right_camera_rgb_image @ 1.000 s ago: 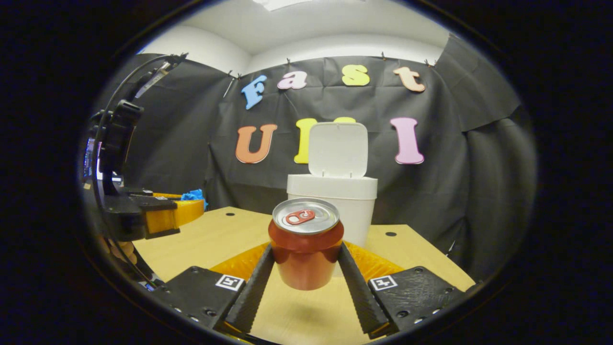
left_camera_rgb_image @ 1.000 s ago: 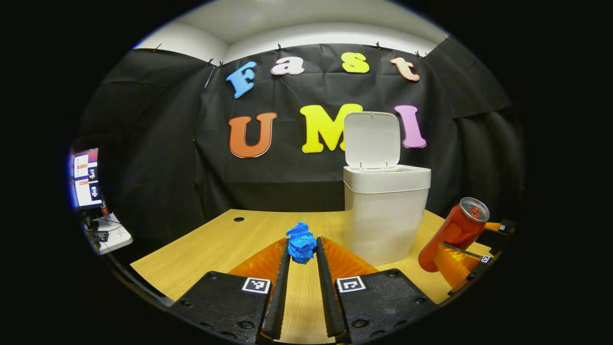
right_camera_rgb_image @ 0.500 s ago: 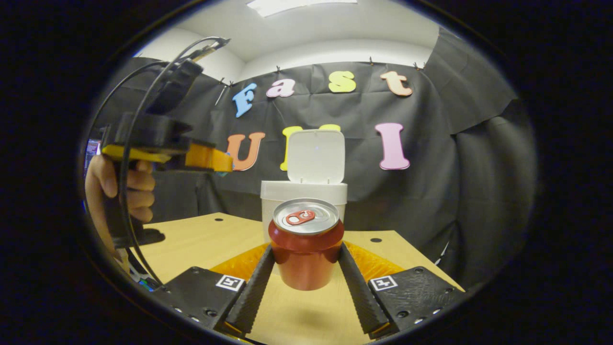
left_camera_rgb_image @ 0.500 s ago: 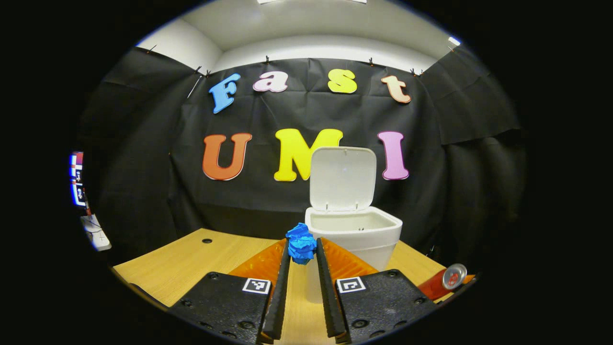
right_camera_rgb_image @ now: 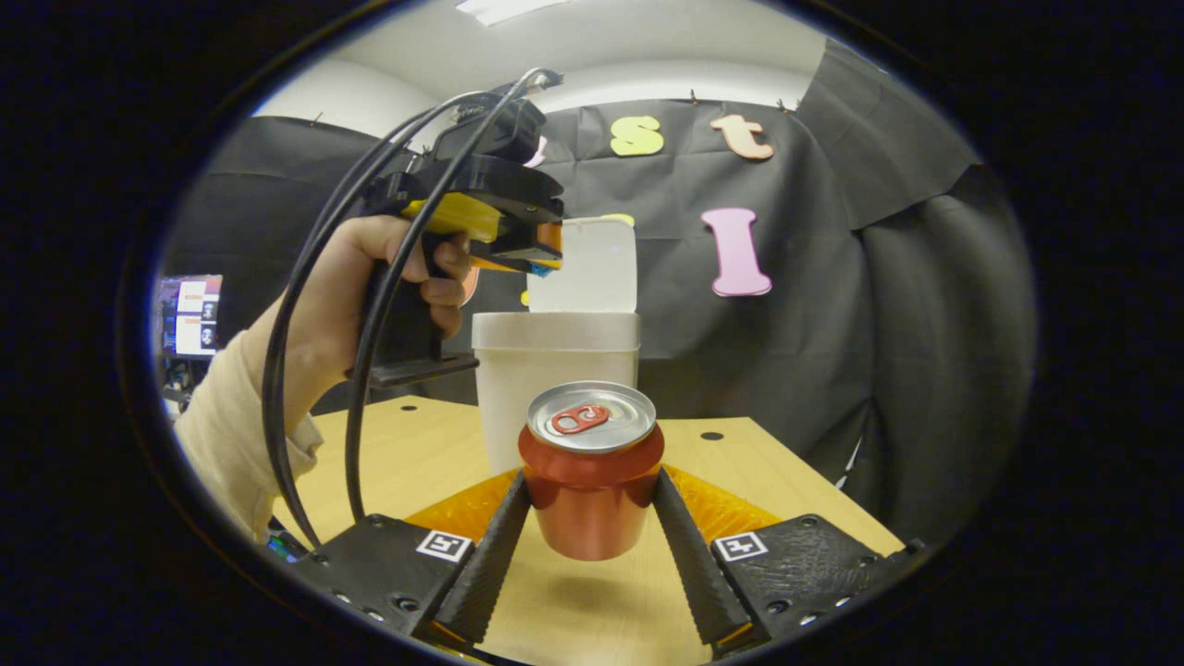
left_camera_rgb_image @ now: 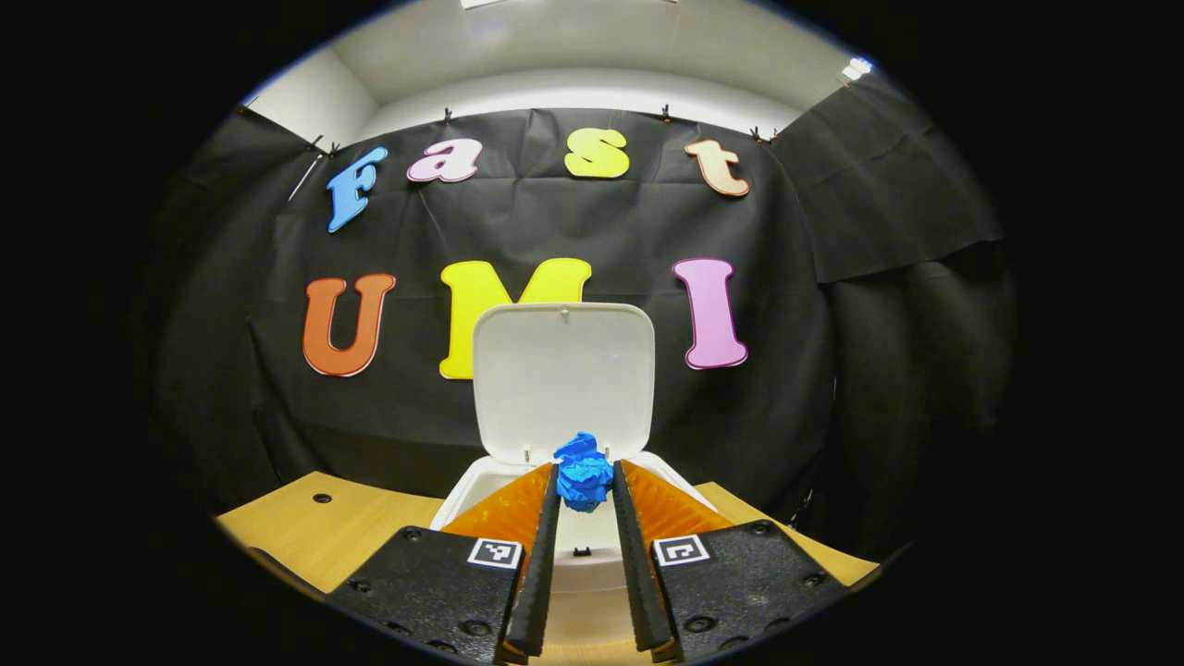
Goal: Press the lid of the desktop garbage bin to open it, pick up the crumpled paper on the desktop and throw it into the bin, then pick up the pop can on the desktop and drop it into the bin, and finally close the garbage bin lid.
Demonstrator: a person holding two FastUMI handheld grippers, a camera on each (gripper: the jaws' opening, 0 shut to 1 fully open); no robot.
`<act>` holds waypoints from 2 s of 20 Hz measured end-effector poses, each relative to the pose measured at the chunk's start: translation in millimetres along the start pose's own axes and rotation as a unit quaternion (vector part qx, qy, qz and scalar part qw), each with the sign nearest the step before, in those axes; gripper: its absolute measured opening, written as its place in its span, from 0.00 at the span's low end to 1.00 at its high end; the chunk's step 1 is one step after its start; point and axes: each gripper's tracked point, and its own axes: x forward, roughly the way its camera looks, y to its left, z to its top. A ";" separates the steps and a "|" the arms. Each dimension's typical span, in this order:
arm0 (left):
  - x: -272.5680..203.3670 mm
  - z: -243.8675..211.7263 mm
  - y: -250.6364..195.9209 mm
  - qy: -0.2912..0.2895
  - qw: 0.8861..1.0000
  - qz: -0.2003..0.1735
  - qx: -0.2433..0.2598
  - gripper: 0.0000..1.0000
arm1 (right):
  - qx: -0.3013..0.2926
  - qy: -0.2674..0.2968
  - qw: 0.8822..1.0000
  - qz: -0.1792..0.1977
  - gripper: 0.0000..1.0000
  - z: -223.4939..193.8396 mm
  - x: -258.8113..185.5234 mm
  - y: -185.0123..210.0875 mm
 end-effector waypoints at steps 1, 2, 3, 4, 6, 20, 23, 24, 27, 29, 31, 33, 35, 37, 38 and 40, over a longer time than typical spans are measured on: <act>9.6 -2.7 -1.7 -0.003 1.000 -0.006 -0.003 0.34 | 0.004 0.005 1.000 0.001 0.80 -3.0 1.3 -1.4; 16.8 -8.8 0.3 0.002 1.000 -0.005 -0.004 0.34 | 0.006 0.005 1.000 0.000 0.80 -3.0 0.5 -0.6; 23.0 -17.9 2.7 0.012 1.000 -0.003 -0.004 0.37 | 0.005 0.006 1.000 -0.002 0.80 -3.6 1.0 -1.8; 29.2 -25.7 3.1 0.022 1.000 -0.005 -0.011 0.37 | 0.004 0.009 1.000 -0.008 0.80 -6.0 1.8 -4.2; 38.2 -34.6 6.4 0.029 0.999 -0.002 -0.028 0.37 | 0.007 0.020 1.000 -0.012 0.80 -16.4 4.2 -8.5; 48.3 -59.1 11.5 0.055 0.998 -0.004 -0.012 0.45 | 0.022 0.044 0.999 -0.017 0.80 -36.2 18.9 -21.1; 42.0 -58.9 4.3 0.066 0.998 -0.022 -0.006 0.74 | 0.023 0.046 0.999 -0.017 0.80 -36.8 20.5 -21.8; 37.5 -55.3 6.5 0.065 0.998 -0.018 0.004 0.77 | 0.021 0.045 0.999 -0.019 0.80 -35.6 19.7 -21.7; 20.0 -24.6 10.9 0.022 1.000 -0.003 0.015 0.86 | 0.011 0.041 0.999 -0.024 0.80 -30.9 17.6 -21.5; 2.8 -8.9 16.5 0.004 1.000 0.008 0.029 0.90 | 0.002 0.033 0.999 -0.031 0.80 -25.1 14.4 -21.4; -19.5 -0.2 23.3 -0.006 0.999 0.018 0.028 0.93 | -0.007 0.024 0.999 -0.034 0.80 -16.5 12.5 -19.5; -44.4 6.2 29.9 -0.015 1.000 0.021 0.015 0.94 | -0.011 0.014 0.999 -0.037 0.80 -6.7 9.9 -17.3; -69.1 10.2 39.0 -0.024 0.999 0.023 0.017 0.92 | -0.011 0.007 0.999 -0.039 0.80 2.7 7.4 -13.5; -91.3 -1.4 46.6 -0.021 0.999 0.020 0.014 0.94 | -0.017 0.000 0.999 -0.041 0.80 10.8 5.2 -8.5; -101.0 -12.8 49.2 -0.012 1.000 0.018 0.010 0.94 | -0.022 -0.003 0.999 -0.042 0.80 15.1 4.7 -5.1; -120.8 -34.8 59.4 0.009 1.000 0.020 0.001 0.94 | -0.031 -0.007 0.999 -0.040 0.80 19.9 3.1 3.1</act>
